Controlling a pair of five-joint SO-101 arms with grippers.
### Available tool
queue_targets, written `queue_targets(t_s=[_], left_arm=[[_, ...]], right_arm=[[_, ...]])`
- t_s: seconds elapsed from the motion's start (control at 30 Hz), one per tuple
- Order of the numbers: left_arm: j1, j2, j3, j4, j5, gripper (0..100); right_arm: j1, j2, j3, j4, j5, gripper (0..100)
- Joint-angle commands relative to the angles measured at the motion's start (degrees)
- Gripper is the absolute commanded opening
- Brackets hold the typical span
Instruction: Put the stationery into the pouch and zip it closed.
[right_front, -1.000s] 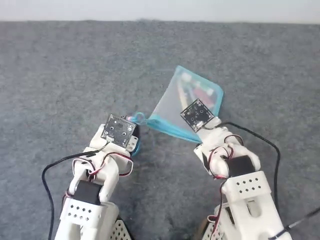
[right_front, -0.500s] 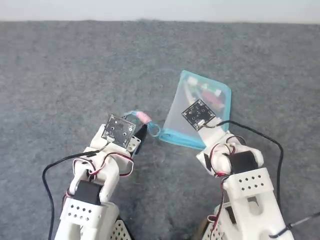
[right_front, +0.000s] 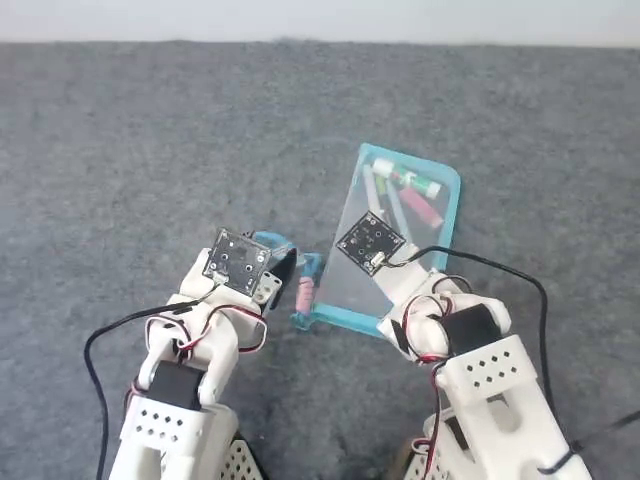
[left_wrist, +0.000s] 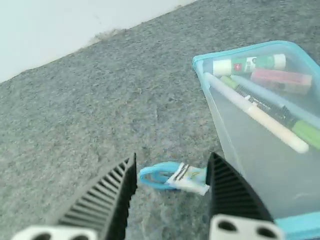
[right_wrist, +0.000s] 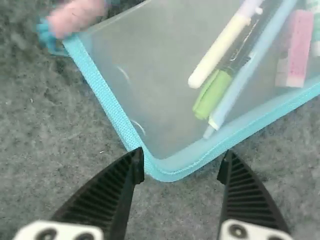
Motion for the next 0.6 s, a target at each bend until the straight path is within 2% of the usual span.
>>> queue_targets(t_s=[0.0, 0.1, 0.17, 0.23, 0.27, 0.4, 0.43, 0.47, 0.5, 0.57], left_arm=[[0.2, -0.3, -0.1, -2.1, -0.2, 23], [0.2, -0.3, -0.1, -1.9, -0.4, 21], [0.2, -0.3, -0.1, -1.9, -0.4, 14], [0.2, -0.3, -0.1, -2.0, -0.2, 3], [0.2, -0.3, -0.3, -2.1, -0.2, 0], [0.0, -0.3, -0.4, -2.1, -0.1, 15], [-0.2, -0.3, -0.4, -2.1, -0.1, 18], [-0.2, -0.3, -0.5, -1.9, -0.4, 19], [-0.2, -0.3, -0.5, -1.9, -0.4, 17], [-0.3, -0.3, -0.5, -1.9, -0.1, 4]], right_arm=[[-0.6, -0.8, -3.4, -0.1, -0.9, 27.9], [-0.7, -0.8, -3.4, 0.2, -0.4, 29.8], [-1.0, -0.8, -3.3, -0.1, -0.8, 19.3], [-0.7, -0.8, -3.3, -1.3, -1.0, 2.5], [-0.6, -0.8, -3.3, -2.0, -0.5, 0.0], [-0.6, -0.8, -3.3, -0.9, -0.9, 22.8], [-0.6, -0.8, -3.3, -0.7, -0.5, 26.2], [-0.7, -0.8, -3.3, -0.4, -0.4, 25.2], [-0.8, -0.8, -3.3, -0.3, -0.4, 19.9], [-0.7, -0.8, -3.3, -1.5, -0.9, 2.0]])
